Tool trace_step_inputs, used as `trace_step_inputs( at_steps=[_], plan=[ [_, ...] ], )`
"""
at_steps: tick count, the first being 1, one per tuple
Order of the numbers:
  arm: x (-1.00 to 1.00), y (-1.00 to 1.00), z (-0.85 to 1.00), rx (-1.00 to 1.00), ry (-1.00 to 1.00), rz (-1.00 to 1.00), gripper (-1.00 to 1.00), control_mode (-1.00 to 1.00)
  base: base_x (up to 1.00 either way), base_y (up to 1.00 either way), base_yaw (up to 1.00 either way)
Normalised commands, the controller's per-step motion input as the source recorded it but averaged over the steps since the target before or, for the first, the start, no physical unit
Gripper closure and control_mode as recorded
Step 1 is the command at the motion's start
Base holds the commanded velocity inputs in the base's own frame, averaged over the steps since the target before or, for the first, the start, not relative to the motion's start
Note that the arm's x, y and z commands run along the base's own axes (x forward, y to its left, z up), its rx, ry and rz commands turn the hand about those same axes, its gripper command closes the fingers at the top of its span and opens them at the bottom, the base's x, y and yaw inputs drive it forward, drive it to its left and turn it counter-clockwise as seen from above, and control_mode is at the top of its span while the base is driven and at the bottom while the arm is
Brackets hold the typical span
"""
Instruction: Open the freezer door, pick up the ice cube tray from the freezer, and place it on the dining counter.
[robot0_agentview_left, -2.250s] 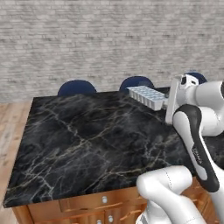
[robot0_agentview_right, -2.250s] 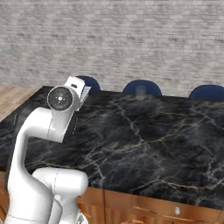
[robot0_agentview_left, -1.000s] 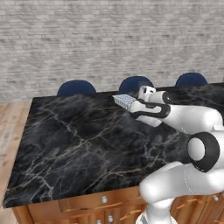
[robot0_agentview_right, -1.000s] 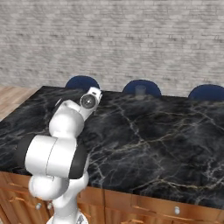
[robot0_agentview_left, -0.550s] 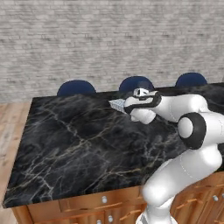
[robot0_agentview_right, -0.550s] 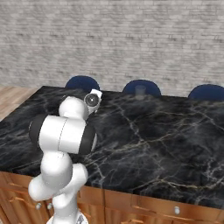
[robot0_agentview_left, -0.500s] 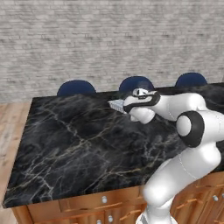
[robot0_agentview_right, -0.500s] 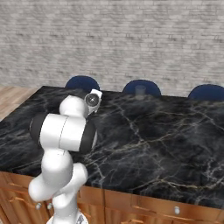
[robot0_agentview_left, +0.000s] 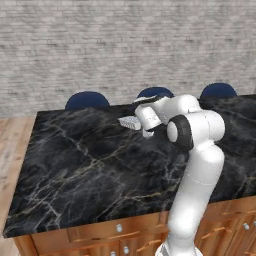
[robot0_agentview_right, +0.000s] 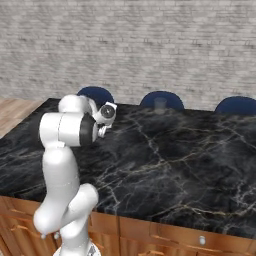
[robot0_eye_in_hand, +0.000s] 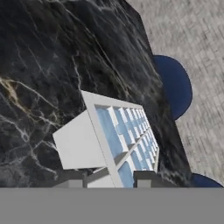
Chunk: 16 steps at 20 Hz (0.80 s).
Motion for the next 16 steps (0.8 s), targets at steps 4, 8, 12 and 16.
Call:
trace_step_inputs(
  at_steps=[4,8,12,16],
  plan=[
    [0.49,0.06,-0.52,0.00,0.00,0.04,1.00,-1.00,0.00,0.00,0.00],
    [0.34,0.01,-0.55,0.00,0.00,0.05,1.00,-1.00,0.00,0.00,0.00],
    [0.36,0.00,-0.12,0.00,0.00,0.04,-1.00,-1.00,0.00,0.00,0.00],
    [0.09,-0.05,0.25,0.01,0.00,0.03,-1.00,-1.00,0.00,0.00,0.00]
  ],
)
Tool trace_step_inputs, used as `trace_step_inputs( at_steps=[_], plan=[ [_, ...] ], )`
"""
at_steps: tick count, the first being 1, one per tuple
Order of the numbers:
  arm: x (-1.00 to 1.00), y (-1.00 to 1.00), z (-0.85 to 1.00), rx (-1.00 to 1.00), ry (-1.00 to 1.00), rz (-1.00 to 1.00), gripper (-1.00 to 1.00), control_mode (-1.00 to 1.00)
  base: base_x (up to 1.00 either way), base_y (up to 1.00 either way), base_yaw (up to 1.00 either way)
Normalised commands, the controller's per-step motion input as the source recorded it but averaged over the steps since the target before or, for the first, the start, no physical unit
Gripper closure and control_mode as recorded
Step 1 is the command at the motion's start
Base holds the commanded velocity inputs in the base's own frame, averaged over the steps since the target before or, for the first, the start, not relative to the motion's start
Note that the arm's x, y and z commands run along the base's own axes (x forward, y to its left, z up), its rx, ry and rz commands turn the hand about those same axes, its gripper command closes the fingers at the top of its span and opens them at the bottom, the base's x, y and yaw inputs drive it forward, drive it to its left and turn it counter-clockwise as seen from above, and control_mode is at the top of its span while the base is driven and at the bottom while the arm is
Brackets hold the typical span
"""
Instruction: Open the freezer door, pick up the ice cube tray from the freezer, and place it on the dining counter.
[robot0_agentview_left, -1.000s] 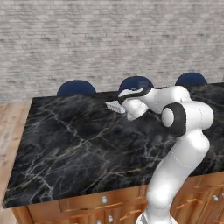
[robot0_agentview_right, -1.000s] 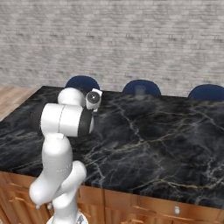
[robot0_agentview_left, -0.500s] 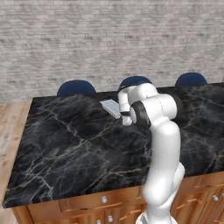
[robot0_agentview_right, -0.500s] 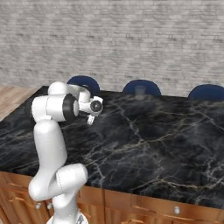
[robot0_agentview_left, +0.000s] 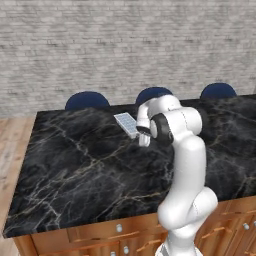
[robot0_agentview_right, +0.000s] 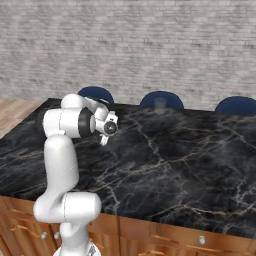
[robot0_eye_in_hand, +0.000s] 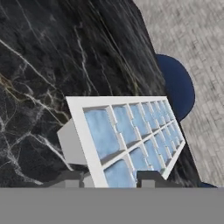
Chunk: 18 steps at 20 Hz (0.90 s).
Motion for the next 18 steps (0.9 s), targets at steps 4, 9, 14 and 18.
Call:
trace_step_inputs(
  at_steps=[4,9,14,18],
  plan=[
    [0.08,-0.03,0.52,0.01,0.00,0.03,-1.00,-1.00,0.00,0.00,0.00],
    [0.07,0.00,0.66,0.00,0.01,0.02,-1.00,-1.00,0.00,0.00,0.00],
    [0.00,0.00,0.81,0.00,0.03,0.00,-1.00,-1.00,0.00,0.00,0.00],
    [-0.27,0.00,0.81,0.00,0.07,0.00,-1.00,-1.00,0.00,0.00,0.00]
  ],
)
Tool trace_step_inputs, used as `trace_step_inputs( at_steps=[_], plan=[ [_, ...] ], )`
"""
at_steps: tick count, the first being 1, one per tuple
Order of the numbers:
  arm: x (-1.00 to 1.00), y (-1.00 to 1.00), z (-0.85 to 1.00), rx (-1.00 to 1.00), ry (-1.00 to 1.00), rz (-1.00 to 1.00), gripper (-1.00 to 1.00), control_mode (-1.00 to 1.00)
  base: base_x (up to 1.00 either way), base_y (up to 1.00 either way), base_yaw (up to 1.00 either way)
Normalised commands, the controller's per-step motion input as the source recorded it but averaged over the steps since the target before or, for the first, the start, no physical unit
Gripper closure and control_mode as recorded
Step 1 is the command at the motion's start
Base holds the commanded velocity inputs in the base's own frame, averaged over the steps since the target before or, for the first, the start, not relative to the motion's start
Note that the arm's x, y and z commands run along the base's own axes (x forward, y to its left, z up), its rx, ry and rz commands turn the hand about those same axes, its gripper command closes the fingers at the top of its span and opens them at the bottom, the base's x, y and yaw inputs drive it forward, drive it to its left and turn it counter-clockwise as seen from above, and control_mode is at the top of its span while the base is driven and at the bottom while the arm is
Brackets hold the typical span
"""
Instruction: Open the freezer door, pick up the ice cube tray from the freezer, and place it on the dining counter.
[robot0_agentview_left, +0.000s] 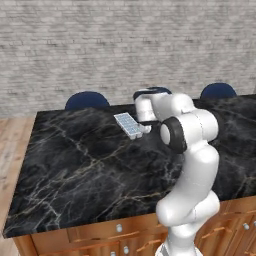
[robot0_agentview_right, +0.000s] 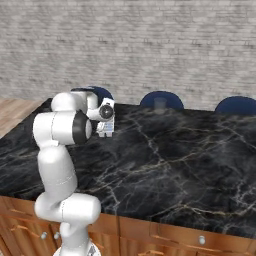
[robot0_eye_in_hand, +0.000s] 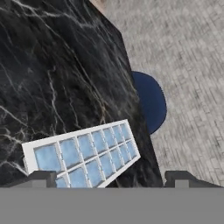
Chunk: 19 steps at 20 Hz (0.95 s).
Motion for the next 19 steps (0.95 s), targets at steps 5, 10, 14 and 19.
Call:
trace_step_inputs(
  at_steps=[5,10,14,19],
  plan=[
    [-0.91,-0.02,0.73,0.00,0.07,0.00,-1.00,-1.00,0.00,0.00,0.00],
    [-1.00,-0.17,0.61,0.00,0.06,0.00,-1.00,-1.00,0.00,0.00,0.00],
    [-1.00,-0.22,0.52,0.00,0.08,0.00,-1.00,-1.00,0.00,0.00,0.00],
    [-1.00,-0.24,0.54,0.00,0.15,-0.01,-1.00,-1.00,0.00,0.00,0.00]
  ],
)
